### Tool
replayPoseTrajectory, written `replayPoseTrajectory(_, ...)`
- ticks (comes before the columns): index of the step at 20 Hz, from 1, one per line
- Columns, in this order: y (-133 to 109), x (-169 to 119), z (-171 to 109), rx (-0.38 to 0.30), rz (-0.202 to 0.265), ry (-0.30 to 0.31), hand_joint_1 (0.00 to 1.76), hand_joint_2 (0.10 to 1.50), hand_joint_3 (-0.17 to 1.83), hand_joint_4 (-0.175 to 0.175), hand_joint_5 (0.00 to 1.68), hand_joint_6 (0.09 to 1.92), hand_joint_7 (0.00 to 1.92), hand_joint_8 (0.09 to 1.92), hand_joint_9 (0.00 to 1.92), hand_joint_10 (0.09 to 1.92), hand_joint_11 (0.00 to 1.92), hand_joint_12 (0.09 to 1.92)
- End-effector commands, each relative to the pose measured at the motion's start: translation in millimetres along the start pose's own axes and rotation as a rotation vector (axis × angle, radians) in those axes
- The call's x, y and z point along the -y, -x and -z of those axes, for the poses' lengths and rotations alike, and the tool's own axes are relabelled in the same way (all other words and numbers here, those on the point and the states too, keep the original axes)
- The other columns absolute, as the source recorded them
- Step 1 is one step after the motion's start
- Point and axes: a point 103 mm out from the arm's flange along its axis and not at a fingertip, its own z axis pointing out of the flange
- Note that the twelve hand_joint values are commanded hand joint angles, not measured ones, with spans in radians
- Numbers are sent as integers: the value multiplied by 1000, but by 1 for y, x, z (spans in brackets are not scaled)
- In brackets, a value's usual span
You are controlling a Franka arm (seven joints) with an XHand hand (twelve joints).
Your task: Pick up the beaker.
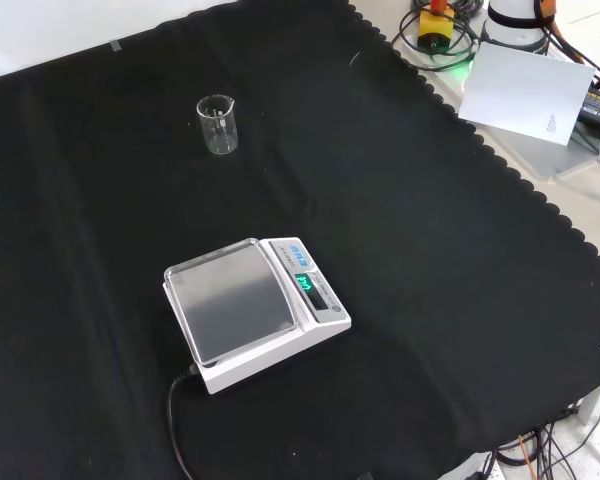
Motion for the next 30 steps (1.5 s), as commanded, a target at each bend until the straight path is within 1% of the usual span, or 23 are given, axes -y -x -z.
replayPoseTrajectory(1, 2, -1, -1, 8, -4, 13, 643, 550, 514, 51, 135, 197, 71, 631, 280, 818, 0, 1435)
replayPoseTrajectory(4, 7, -7, -7, 6, -10, 10, 646, 598, 425, 52, 178, 93, 70, 644, 268, 844, 0, 1453)
replayPoseTrajectory(8, 10, -17, -18, 17, -17, 29, 652, 609, 408, 52, 177, 87, 71, 646, 268, 847, 0, 1454)
replayPoseTrajectory(14, 22, -56, -64, 18, -49, 30, 663, 610, 401, 54, 135, 87, 51, 638, 263, 844, 0, 1452)
replayPoseTrajectory(17, 34, -77, -88, -8, -70, 14, 677, 607, 396, 57, 104, 87, 28, 629, 242, 838, 0, 1448)
replayPoseTrajectory(19, 42, -90, -103, -8, -77, 2, 684, 606, 394, 59, 93, 87, 15, 625, 232, 837, 0, 1443)
replayPoseTrajectory(22, 61, -104, -124, -14, -93, -34, 700, 607, 388, 61, 86, 87, 1, 602, 207, 844, 0, 1422)
replayPoseTrajectory(25, 79, -114, -146, -26, -116, -69, 707, 609, 383, 63, 83, 87, 0, 577, 180, 849, 0, 1400)
replayPoseTrajectory(27, 89, -117, -162, -45, -127, -91, 709, 609, 382, 64, 82, 87, 0, 566, 171, 850, 0, 1394)
replayPoseTrajectory(30, 95, -120, -182, -53, -132, -120, 709, 609, 382, 66, 81, 87, 0, 557, 165, 852, 0, 1390)
